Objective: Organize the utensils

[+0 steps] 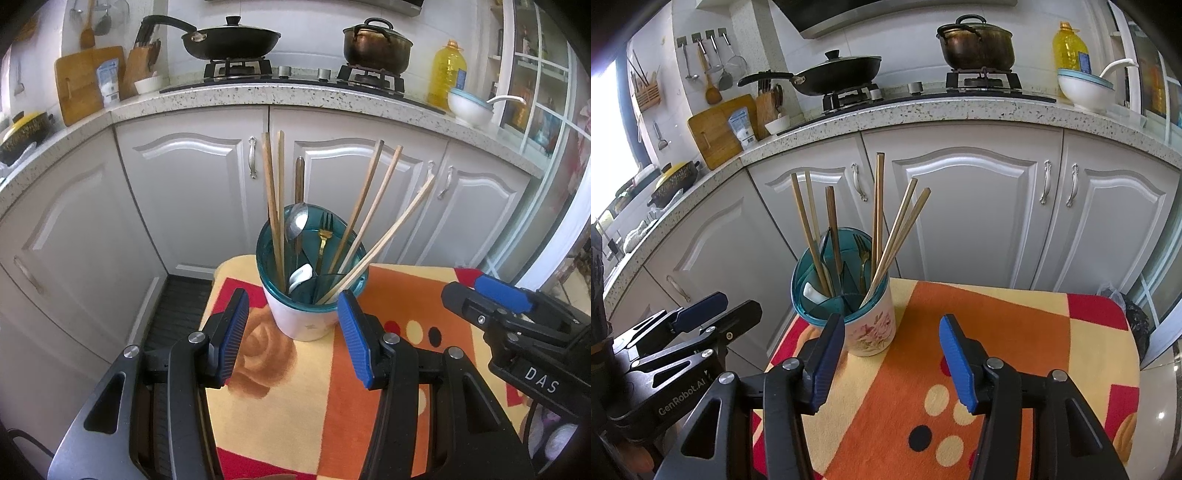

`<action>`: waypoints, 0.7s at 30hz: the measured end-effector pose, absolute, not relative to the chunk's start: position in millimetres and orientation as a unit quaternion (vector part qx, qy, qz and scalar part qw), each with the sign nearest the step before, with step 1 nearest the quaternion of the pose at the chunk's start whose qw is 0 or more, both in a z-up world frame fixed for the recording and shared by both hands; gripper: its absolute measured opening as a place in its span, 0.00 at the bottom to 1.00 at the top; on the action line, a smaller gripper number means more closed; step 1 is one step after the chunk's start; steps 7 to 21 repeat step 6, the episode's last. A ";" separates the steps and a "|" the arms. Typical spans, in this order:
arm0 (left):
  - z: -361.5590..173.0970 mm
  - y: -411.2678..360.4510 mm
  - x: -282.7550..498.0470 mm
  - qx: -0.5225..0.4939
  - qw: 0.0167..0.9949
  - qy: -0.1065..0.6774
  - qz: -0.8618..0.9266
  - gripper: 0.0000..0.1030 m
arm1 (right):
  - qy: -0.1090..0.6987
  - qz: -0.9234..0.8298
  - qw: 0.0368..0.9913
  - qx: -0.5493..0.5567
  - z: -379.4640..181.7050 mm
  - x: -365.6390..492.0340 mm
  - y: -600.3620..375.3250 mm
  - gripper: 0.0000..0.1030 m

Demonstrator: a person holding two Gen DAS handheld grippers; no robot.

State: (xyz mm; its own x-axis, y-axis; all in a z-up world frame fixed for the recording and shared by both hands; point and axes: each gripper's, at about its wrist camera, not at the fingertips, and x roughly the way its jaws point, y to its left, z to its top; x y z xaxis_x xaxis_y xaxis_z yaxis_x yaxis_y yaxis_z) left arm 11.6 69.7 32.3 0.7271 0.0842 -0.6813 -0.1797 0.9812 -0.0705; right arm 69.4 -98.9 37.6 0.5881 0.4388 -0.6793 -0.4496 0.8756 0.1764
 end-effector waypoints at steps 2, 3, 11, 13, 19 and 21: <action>30.4 69.1 11.9 -0.067 0.928 0.362 0.067 0.48 | 0.381 0.249 0.890 -0.007 36.1 69.5 -99.1 0.50; 29.1 69.1 12.2 -0.068 0.928 0.361 0.063 0.48 | 0.382 0.249 0.890 -0.007 35.4 69.7 -99.4 0.50; 25.3 68.0 13.9 -0.066 0.928 0.362 0.062 0.48 | 0.384 0.245 0.890 -0.004 31.9 70.7 -104.2 0.50; 25.3 68.0 13.9 -0.066 0.928 0.362 0.062 0.48 | 0.384 0.245 0.890 -0.004 31.9 70.7 -104.2 0.50; 25.3 68.0 13.9 -0.066 0.928 0.362 0.062 0.48 | 0.384 0.245 0.890 -0.004 31.9 70.7 -104.2 0.50; 25.3 68.0 13.9 -0.066 0.928 0.362 0.062 0.48 | 0.384 0.245 0.890 -0.004 31.9 70.7 -104.2 0.50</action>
